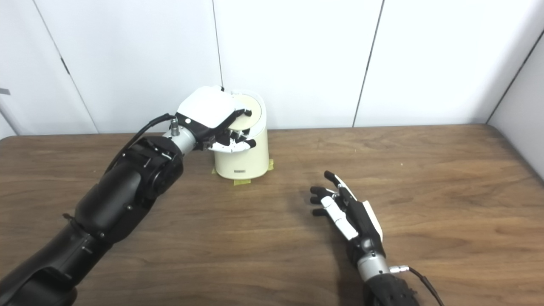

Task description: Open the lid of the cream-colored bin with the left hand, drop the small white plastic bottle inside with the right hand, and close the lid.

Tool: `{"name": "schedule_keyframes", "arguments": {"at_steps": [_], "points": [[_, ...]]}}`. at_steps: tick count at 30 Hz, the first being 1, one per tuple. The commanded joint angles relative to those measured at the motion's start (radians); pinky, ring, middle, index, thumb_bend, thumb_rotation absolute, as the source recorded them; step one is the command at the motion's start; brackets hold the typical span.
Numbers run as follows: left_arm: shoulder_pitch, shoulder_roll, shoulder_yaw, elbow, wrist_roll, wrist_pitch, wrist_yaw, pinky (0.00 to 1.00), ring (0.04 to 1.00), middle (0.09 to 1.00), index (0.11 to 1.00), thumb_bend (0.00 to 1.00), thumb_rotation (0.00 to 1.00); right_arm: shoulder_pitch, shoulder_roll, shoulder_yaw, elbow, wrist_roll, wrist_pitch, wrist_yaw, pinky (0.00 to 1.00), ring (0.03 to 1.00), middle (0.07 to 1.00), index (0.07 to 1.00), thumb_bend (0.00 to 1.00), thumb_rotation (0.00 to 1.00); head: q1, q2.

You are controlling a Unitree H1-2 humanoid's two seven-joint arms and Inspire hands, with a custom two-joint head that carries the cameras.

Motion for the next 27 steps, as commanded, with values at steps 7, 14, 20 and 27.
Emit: {"name": "schedule_keyframes", "arguments": {"at_steps": [7, 14, 20, 27], "points": [[0.008, -0.008, 0.01, -0.005, 0.039, 0.008, -0.003, 0.97, 0.906, 0.881, 0.875, 0.54, 0.78, -0.003, -0.014, -0.02, -0.055, 0.009, 0.008, 0.007, 0.63, 0.728, 0.753, 0.89, 0.6, 0.66, 0.005, 0.019], [0.025, -0.006, -0.002, -0.016, 0.056, -0.005, -0.037, 1.0, 0.928, 0.894, 0.874, 0.54, 0.79, -0.003, -0.009, -0.022, -0.073, 0.018, 0.039, 0.01, 0.64, 0.734, 0.747, 0.88, 0.56, 0.66, 0.003, 0.033], [0.038, -0.012, -0.002, -0.021, 0.058, 0.005, -0.08, 1.0, 0.936, 0.902, 0.876, 0.53, 0.81, -0.006, -0.008, -0.021, -0.081, 0.02, 0.046, 0.007, 0.64, 0.733, 0.748, 0.87, 0.56, 0.65, -0.002, 0.038], [0.055, -0.022, 0.0, -0.012, 0.044, 0.014, -0.1, 1.0, 0.938, 0.906, 0.883, 0.53, 0.78, -0.004, -0.006, -0.024, -0.081, 0.028, 0.044, 0.009, 0.63, 0.732, 0.746, 0.868, 0.57, 0.65, -0.005, 0.04]]}}
